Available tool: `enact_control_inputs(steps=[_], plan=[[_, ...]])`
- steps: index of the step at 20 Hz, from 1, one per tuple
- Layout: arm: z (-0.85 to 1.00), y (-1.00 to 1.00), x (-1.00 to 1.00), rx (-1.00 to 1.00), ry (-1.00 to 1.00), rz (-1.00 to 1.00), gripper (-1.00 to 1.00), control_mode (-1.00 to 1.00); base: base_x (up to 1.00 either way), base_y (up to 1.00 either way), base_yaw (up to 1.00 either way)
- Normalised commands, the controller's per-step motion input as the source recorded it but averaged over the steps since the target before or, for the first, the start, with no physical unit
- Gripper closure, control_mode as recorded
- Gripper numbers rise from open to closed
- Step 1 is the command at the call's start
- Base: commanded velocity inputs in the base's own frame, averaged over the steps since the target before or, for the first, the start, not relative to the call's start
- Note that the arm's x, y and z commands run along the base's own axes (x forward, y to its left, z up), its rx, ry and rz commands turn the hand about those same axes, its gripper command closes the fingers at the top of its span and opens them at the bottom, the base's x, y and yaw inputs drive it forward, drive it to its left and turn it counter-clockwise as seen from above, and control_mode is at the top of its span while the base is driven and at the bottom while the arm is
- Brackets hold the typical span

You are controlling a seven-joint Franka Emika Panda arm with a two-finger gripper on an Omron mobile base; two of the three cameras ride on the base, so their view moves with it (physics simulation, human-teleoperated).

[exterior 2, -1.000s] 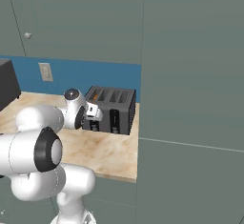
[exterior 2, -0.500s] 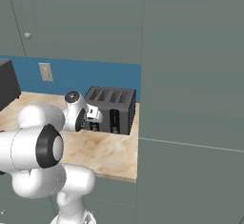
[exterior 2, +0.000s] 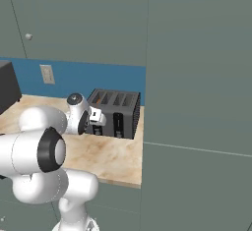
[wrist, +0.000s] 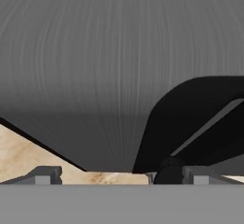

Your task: Start the toaster. Once the lever pops up, take the bread to the plate on the dining counter.

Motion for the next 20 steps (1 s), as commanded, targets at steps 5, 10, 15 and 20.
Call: enact_control_inputs(steps=[5, 10, 15, 20], plan=[[0.0, 0.0, 0.0, 0.0, 0.0, 0.0, -1.0, -1.0, 0.0, 0.0, 0.0], [0.02, 0.0, 0.0, 0.0, 0.0, 0.0, -1.0, -1.0, 0.0, 0.0, 0.0], [0.06, 0.0, 0.0, 0.0, 0.0, 0.0, -1.0, -1.0, 0.0, 0.0, 0.0], [0.05, 0.0, 0.0, 0.0, 0.0, 0.0, -1.0, -1.0, 0.0, 0.0, 0.0]])
